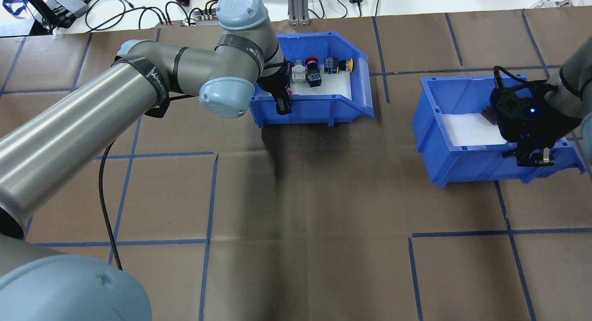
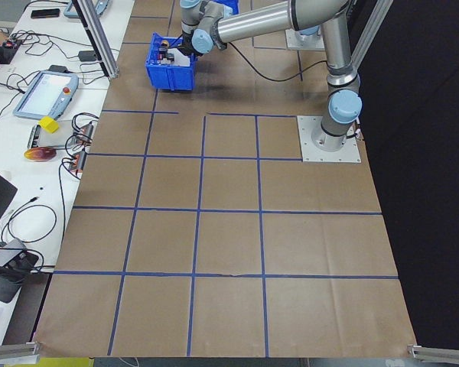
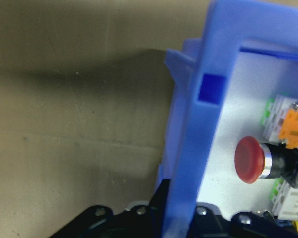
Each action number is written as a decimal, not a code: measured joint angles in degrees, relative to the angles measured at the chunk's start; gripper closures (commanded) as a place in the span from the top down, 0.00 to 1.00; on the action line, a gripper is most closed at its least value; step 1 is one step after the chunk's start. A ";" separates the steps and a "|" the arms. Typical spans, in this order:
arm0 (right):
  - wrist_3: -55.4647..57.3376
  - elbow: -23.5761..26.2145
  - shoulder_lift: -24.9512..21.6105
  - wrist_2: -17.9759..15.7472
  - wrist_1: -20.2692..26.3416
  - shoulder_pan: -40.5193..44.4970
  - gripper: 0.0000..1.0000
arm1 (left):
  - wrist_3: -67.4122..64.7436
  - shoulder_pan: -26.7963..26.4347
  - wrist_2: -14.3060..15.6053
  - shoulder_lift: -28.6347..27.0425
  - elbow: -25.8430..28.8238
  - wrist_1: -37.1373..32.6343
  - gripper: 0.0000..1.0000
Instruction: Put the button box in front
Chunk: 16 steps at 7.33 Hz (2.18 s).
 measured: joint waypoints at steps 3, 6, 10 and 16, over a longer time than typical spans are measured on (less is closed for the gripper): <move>0.17 0.05 -0.14 0.00 0.00 0.02 0.07 | 2.73 0.98 0.26 0.79 0.35 -0.91 0.98; 6.13 2.99 -2.04 0.50 0.24 0.71 0.07 | 12.76 2.93 0.77 7.27 0.13 -10.05 0.98; 12.29 11.45 -8.08 1.65 -1.53 8.20 0.08 | 42.71 10.90 3.95 22.63 -0.14 -31.86 0.99; 35.89 13.85 -8.56 0.88 -10.64 32.27 0.08 | 95.18 13.15 8.60 32.05 -2.33 -39.64 0.99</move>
